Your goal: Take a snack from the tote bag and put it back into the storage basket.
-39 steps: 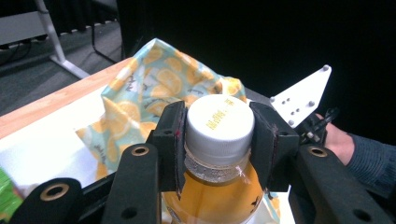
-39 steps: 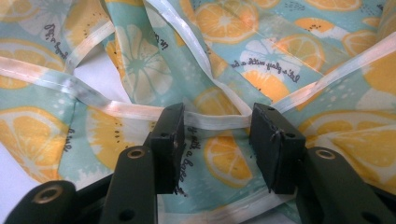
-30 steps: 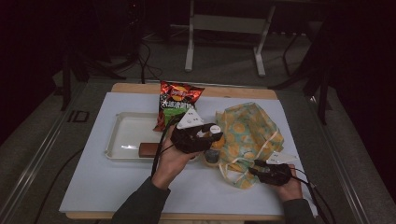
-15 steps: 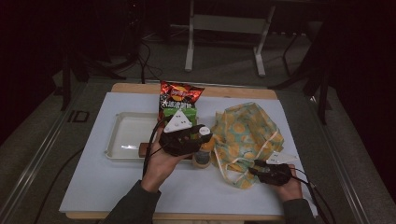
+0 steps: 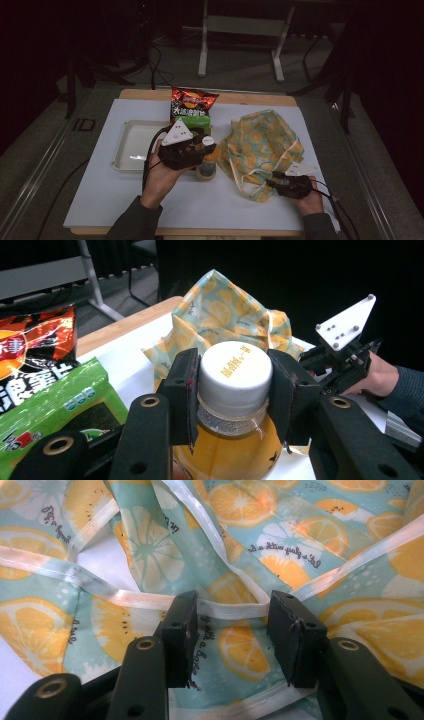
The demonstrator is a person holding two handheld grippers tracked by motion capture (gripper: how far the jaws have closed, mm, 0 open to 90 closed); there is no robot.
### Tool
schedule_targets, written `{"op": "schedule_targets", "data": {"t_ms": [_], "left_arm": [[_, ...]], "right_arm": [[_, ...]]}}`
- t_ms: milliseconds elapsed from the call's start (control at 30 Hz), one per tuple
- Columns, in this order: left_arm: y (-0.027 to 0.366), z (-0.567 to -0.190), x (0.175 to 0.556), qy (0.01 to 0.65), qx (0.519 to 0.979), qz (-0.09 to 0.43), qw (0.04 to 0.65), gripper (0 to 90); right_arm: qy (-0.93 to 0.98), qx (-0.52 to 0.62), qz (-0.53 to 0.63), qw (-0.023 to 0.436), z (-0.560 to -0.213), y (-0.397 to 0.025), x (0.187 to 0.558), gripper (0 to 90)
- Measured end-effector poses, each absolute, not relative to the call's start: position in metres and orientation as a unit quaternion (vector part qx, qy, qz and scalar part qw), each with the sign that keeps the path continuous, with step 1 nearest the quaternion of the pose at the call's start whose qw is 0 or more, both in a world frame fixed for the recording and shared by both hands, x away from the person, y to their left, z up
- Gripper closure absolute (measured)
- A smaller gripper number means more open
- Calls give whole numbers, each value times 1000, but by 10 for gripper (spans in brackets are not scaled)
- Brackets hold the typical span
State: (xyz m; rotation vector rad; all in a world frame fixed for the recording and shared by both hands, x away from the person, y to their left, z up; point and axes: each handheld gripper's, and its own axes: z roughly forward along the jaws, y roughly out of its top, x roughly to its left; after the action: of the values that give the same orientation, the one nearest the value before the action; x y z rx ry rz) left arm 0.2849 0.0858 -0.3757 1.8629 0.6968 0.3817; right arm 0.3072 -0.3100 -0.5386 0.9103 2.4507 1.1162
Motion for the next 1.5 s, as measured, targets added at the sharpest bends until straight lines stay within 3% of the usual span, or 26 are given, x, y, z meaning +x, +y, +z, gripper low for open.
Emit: {"op": "schedule_targets", "data": {"t_ms": [1500], "left_arm": [[116,-377,276,324,773,178,515,582]], "right_arm": [[853,316,388,149,-539,-310,307,551]]}}
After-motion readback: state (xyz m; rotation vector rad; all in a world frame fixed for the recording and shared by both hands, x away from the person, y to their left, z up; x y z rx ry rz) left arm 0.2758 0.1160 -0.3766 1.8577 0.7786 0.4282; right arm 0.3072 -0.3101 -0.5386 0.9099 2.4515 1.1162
